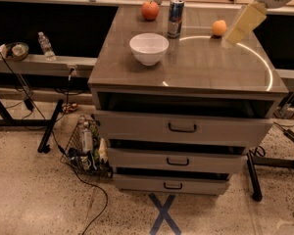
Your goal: Pick orange
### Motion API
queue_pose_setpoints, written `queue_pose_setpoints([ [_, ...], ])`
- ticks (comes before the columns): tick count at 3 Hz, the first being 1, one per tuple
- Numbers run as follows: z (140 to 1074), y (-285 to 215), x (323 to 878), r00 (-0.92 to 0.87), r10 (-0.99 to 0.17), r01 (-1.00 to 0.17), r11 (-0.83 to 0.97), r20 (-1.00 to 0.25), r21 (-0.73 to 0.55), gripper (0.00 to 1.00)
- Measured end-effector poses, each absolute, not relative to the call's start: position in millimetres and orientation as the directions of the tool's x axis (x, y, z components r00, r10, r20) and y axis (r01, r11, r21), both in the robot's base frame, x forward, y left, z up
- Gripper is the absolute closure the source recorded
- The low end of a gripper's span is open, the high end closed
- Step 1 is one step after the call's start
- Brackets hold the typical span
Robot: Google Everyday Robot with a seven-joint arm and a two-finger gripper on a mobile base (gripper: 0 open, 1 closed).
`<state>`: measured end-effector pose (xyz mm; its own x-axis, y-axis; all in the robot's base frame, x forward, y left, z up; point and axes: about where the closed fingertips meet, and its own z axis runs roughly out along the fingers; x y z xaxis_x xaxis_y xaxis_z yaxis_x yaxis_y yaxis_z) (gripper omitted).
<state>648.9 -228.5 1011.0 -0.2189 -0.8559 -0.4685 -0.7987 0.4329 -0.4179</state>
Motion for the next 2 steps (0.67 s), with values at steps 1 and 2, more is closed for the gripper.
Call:
queue_pose_setpoints([
  [1, 1007, -227, 647, -0.221, -0.858, -0.805, 0.429, -0.463, -0.41, 0.0],
  [2, 995, -229, 670, -0.258, -0.81, -0.783, 0.495, -0.526, -0.377, 0.0],
])
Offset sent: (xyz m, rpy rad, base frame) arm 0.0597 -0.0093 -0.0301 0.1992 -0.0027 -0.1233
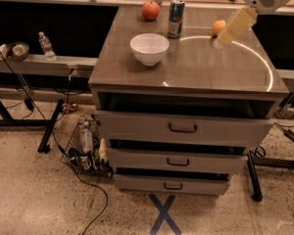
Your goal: Pick orange
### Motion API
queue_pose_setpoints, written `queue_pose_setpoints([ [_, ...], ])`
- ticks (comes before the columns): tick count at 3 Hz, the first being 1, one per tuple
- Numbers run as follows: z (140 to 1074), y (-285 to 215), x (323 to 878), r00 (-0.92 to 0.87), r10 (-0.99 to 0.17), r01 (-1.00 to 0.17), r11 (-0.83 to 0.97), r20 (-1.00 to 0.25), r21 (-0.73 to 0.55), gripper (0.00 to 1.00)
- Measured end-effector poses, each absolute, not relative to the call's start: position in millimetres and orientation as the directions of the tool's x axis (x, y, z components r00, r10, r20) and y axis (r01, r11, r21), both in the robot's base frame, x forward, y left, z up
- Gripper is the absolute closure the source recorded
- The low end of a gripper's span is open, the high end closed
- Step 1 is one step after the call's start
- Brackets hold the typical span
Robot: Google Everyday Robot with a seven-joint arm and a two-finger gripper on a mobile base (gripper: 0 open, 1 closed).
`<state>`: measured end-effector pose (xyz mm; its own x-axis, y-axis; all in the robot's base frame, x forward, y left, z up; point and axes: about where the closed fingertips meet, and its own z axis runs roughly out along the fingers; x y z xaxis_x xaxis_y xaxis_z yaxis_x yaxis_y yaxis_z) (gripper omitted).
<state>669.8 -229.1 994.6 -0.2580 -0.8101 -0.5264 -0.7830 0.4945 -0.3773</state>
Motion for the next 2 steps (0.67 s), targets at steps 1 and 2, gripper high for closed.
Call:
queue_pose_setpoints([
  [1, 967, -244, 728, -0.346, -0.667, -0.712, 0.644, -0.66, -0.278, 0.0],
  [2, 929, -253, 784, -0.412, -0.513, -0.651, 0.744, -0.753, -0.15, 0.0],
])
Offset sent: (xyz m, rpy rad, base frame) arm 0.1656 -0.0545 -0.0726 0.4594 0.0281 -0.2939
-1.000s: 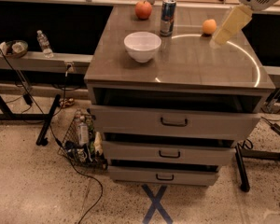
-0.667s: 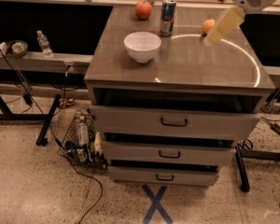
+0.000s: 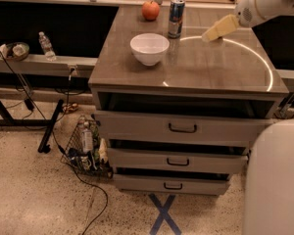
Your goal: Pick orange
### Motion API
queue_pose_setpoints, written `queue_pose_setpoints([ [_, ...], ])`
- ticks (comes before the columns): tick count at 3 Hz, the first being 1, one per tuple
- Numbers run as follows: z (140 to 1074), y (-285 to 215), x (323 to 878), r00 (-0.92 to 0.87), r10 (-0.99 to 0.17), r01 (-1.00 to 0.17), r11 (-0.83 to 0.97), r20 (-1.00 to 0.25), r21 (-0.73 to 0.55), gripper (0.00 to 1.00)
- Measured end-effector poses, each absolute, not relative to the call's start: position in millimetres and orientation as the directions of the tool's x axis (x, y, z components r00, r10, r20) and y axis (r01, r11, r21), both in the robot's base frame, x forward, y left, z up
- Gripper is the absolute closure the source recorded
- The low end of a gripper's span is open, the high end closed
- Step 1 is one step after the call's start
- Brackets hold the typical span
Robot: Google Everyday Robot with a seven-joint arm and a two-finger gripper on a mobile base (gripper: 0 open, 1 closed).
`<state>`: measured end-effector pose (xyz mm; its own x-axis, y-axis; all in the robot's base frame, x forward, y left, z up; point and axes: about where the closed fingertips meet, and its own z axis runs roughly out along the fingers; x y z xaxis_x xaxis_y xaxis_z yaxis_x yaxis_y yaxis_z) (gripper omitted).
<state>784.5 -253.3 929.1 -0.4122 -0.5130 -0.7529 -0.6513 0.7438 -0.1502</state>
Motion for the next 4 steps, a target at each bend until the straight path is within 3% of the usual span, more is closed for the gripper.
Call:
queue_pose_setpoints([
  [3, 893, -255, 889, -0.382, -0.303, -0.484, 0.871, -0.873, -0.09, 0.0],
  [4, 884, -267, 903, -0.392, -0.33, -0.431, 0.89, -0.859, -0.146, 0.0],
])
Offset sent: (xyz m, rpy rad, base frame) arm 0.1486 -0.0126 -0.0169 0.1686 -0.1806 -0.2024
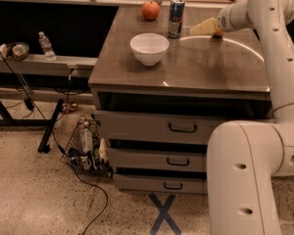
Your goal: Pick orange
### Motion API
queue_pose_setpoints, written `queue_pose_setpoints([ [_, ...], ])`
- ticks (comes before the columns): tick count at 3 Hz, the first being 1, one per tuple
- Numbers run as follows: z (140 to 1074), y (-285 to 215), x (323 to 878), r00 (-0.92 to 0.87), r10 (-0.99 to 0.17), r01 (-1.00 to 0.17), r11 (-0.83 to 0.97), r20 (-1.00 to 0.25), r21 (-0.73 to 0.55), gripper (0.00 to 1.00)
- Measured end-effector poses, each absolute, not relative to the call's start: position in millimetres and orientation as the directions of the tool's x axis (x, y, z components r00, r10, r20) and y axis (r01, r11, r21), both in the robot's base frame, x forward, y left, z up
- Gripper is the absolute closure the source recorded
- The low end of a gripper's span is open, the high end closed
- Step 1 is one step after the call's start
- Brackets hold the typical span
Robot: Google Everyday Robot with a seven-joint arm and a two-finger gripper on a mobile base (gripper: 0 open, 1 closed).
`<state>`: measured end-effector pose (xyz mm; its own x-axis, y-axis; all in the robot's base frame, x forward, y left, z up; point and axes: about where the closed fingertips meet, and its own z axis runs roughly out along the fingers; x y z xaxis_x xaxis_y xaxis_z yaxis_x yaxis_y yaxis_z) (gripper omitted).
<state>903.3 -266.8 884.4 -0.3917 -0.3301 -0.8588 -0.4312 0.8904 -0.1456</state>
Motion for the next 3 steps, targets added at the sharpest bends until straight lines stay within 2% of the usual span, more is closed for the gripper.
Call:
queue_pose_setpoints([
  [1, 884, -268, 903, -0.394, -0.335, -0.429, 0.891, -0.856, -0.151, 0.0],
  [3, 880, -296, 913, -0.36, -0.242, -0.365, 0.925, -0.901, -0.102, 0.0],
])
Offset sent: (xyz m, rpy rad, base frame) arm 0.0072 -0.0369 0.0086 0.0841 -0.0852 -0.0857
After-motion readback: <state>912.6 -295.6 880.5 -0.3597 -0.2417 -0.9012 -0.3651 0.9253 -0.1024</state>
